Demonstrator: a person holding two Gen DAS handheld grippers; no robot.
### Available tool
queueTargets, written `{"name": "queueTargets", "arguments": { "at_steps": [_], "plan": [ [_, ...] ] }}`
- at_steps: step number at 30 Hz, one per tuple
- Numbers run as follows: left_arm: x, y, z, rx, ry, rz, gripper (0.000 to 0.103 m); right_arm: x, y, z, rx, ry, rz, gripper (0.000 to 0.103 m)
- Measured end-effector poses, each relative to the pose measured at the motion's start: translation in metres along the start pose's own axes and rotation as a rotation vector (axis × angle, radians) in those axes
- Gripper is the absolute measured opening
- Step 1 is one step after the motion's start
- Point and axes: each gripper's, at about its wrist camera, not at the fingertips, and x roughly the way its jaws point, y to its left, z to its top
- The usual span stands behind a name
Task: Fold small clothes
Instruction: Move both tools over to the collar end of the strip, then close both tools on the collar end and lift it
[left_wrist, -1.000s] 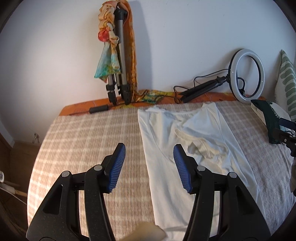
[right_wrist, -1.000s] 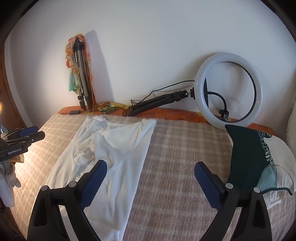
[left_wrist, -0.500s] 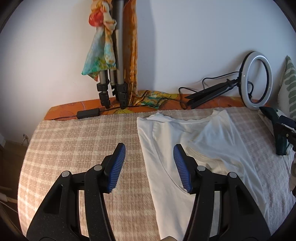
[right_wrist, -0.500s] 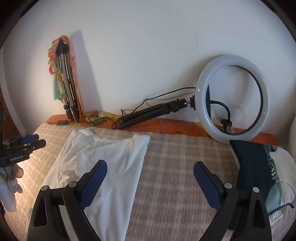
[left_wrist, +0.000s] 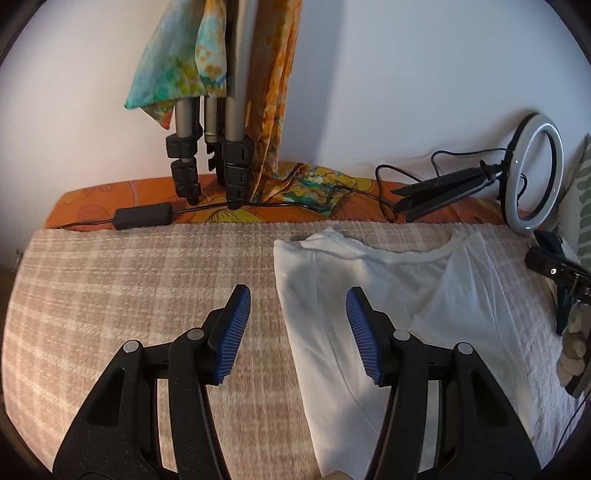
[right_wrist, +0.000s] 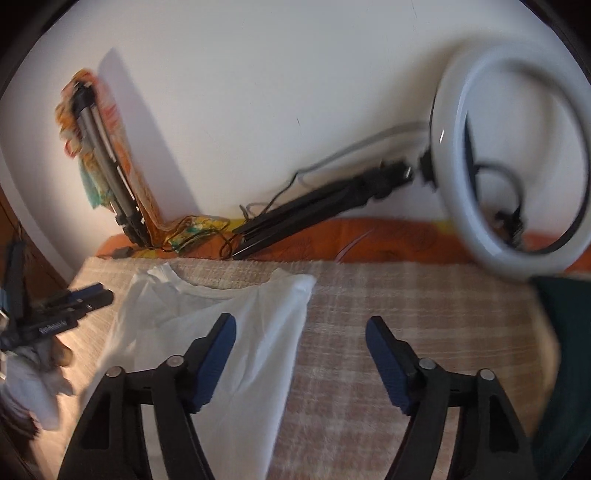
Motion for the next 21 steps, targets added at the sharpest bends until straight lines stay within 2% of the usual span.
{"name": "queueTargets", "arguments": {
  "at_steps": [2,5,12,15,16,17,19,20,21],
  "plan": [
    [0.009,0.004,0.004,-0.019,0.015,-0.024,0.056,0.014,-0.009,0.003,0.055,0.032,0.068,0.061],
    [0.022,0.01,0.011,-0.054,0.03,-0.039,0.056,0.031,-0.018,0.008,0.116,0.055,0.133,0.058],
    [0.054,0.017,0.025,-0.091,0.066,-0.053,0.056,0.066,-0.014,0.016,0.115,0.103,0.14,0.057],
    [0.059,0.018,0.03,-0.108,0.054,-0.059,0.056,0.075,-0.008,0.02,0.093,0.1,0.122,0.056],
    [0.06,0.017,0.031,-0.106,0.054,-0.064,0.055,0.076,-0.005,0.021,0.088,0.1,0.127,0.044],
    [0.06,0.016,0.033,-0.101,0.057,-0.068,0.05,0.078,-0.005,0.022,0.09,0.107,0.142,0.033],
    [0.063,0.011,0.036,-0.079,0.074,-0.07,0.011,0.081,-0.001,0.023,0.084,0.119,0.15,0.027],
    [0.063,0.01,0.037,-0.072,0.073,-0.073,0.01,0.082,0.003,0.023,0.068,0.116,0.145,0.017],
    [0.063,0.009,0.038,-0.066,0.068,-0.07,0.007,0.081,0.006,0.023,0.056,0.116,0.148,0.014]
  ]
}}
